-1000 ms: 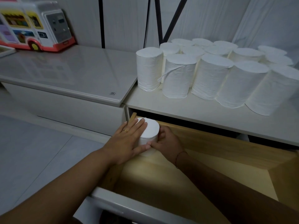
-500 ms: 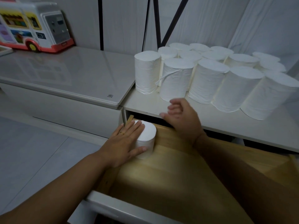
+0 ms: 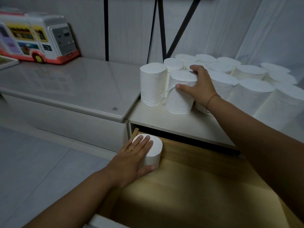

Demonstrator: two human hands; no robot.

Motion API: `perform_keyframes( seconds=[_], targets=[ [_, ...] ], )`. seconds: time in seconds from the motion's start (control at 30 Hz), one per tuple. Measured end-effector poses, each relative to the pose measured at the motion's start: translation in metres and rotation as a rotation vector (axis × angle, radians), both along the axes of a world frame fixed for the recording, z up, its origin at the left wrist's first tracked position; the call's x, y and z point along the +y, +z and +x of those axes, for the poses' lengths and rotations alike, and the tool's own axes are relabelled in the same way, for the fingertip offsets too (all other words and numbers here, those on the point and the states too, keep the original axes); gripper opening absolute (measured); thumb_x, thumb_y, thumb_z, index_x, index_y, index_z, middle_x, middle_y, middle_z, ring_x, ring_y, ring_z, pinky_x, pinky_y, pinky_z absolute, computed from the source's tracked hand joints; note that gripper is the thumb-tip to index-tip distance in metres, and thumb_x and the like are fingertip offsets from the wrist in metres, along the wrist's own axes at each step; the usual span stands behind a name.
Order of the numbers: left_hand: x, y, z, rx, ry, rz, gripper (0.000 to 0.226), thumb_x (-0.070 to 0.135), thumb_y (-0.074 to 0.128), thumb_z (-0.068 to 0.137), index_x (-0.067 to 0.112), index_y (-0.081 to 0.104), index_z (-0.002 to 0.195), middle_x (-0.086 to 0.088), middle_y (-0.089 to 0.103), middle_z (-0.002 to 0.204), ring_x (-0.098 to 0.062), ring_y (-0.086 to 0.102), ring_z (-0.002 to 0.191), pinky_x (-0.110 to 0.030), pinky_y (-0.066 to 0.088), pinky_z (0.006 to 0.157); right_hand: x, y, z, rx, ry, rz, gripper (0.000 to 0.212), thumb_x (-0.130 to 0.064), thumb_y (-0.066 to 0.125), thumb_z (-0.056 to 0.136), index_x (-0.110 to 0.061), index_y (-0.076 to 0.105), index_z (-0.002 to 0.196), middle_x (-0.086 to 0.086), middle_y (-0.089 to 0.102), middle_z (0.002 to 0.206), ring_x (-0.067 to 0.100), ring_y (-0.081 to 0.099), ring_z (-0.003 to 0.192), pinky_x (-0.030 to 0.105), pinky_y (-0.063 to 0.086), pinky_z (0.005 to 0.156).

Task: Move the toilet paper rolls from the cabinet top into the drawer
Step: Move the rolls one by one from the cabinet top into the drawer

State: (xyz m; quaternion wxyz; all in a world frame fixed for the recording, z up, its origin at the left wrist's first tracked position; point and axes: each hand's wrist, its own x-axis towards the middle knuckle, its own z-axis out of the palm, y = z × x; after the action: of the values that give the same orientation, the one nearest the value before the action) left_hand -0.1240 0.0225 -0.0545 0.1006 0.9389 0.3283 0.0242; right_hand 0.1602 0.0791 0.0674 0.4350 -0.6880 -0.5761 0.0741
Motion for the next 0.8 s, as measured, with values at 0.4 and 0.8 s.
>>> perform_keyframes(
  seconds=[0.4,0.8],
  targets=[
    [0.0,-0.002,0.0,0.006,-0.006,0.0,0.086,0.076,0.009,0.078,0.032,-0.015,0.148,0.012,-0.025,0.154,-0.003,-0.034,0.136,-0.018,-0.03,0.103,-0.002,-0.003,-0.012,0.176,0.096,-0.066,0.074,-0.039,0.083,0.063,-0.019,0.043,0.123,-0.007,0.049,0.115,0.011,0.048,0.104,0.025,0.041,0.086],
    [-0.014,0.003,0.002,0.082,-0.016,-0.002,0.085,0.073,0.011,0.081,0.029,-0.012,0.15,0.009,-0.022,0.155,-0.008,-0.028,0.141,-0.029,-0.019,0.115,-0.128,-0.003,-0.037,0.131,0.222,-0.117,0.073,-0.035,0.086,0.058,-0.031,0.043,0.117,-0.022,0.047,0.11,-0.001,0.048,0.1,0.012,0.045,0.07]
  ],
)
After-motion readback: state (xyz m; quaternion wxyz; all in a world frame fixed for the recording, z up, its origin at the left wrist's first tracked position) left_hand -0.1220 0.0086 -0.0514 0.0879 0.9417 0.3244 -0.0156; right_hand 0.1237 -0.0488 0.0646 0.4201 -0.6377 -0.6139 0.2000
